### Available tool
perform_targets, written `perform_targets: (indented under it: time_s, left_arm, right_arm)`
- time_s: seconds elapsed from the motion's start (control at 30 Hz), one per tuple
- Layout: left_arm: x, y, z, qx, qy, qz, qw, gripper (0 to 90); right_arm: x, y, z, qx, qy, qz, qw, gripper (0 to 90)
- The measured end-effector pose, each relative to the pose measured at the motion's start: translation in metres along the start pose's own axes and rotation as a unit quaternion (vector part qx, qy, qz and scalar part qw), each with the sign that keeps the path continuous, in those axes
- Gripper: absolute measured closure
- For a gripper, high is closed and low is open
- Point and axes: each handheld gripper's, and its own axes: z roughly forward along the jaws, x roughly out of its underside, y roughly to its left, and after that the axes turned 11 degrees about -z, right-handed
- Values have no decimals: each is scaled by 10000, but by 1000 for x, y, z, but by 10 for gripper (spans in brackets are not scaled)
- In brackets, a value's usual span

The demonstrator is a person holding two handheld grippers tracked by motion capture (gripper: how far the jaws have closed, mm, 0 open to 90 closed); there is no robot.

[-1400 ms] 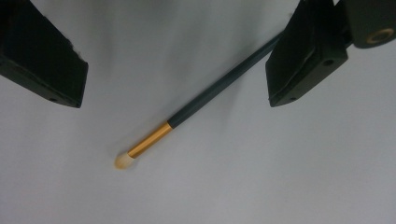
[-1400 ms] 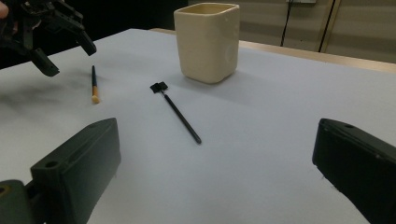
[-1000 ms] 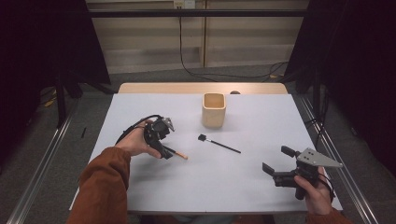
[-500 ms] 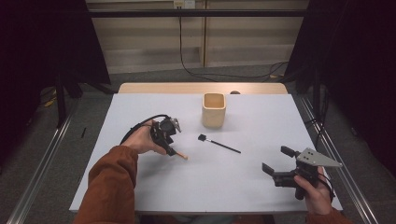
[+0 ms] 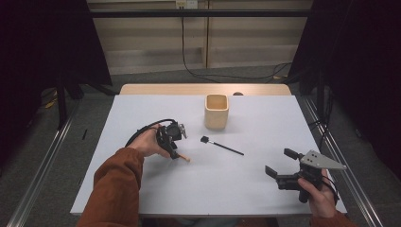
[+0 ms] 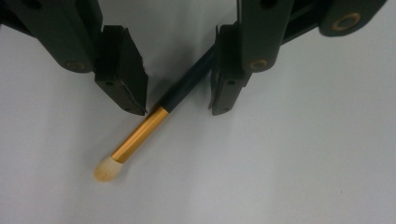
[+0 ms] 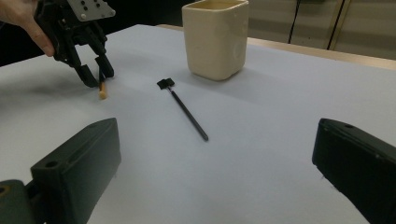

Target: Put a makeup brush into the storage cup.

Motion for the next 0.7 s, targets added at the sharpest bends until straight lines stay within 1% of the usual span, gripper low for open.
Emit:
perform_targets:
  time_s: [0.17, 0.2, 0.27, 0.3, 0.33, 0.43, 0.47, 0.5, 0.53, 0.57, 0.67, 0.7]
  left_arm:
    - [0, 0, 1, 56, 7, 44, 10000, 630]
    - [1, 0, 1, 11, -11, 58, 10000, 641]
    - [1, 1, 1, 47, -27, 46, 10000, 665]
    - [1, 1, 2, 33, -34, 62, 10000, 677]
    - [0, 1, 1, 80, -2, 78, 9999, 696]
    - [1, 2, 1, 98, -18, 66, 9999, 734]
    - [1, 2, 1, 116, -15, 93, 9999, 739]
    - [1, 2, 1, 109, -14, 97, 9999, 746]
    - [1, 1, 2, 44, -33, 72, 10000, 755]
    - [0, 1, 1, 106, 12, 79, 9999, 772]
    - [0, 1, 1, 57, 23, 65, 10000, 835]
    - [0, 0, 2, 40, -4, 51, 10000, 836]
  right_arm:
    - [0, 0, 0, 1, 5, -9, 10000, 5]
    - [0, 0, 0, -2, 5, -11, 10000, 5]
    - [0, 0, -1, -2, 5, -18, 10000, 7]
    - [0, 0, -1, -5, 3, -20, 10000, 7]
    - [0, 0, -1, -8, 4, -25, 10000, 7]
    - [0, 0, -1, -11, 6, -23, 10000, 6]
    - [0, 0, -1, -8, 15, -39, 10000, 7]
    - [0, 0, -1, 9, 8, -21, 10000, 8]
    - [0, 0, -2, 17, 0, -25, 10000, 8]
    - [0, 0, -2, 18, -7, -24, 10000, 7]
    - [1, 0, -2, 35, 3, -3, 10000, 7]
    - [1, 0, -3, 38, -4, -15, 10000, 7]
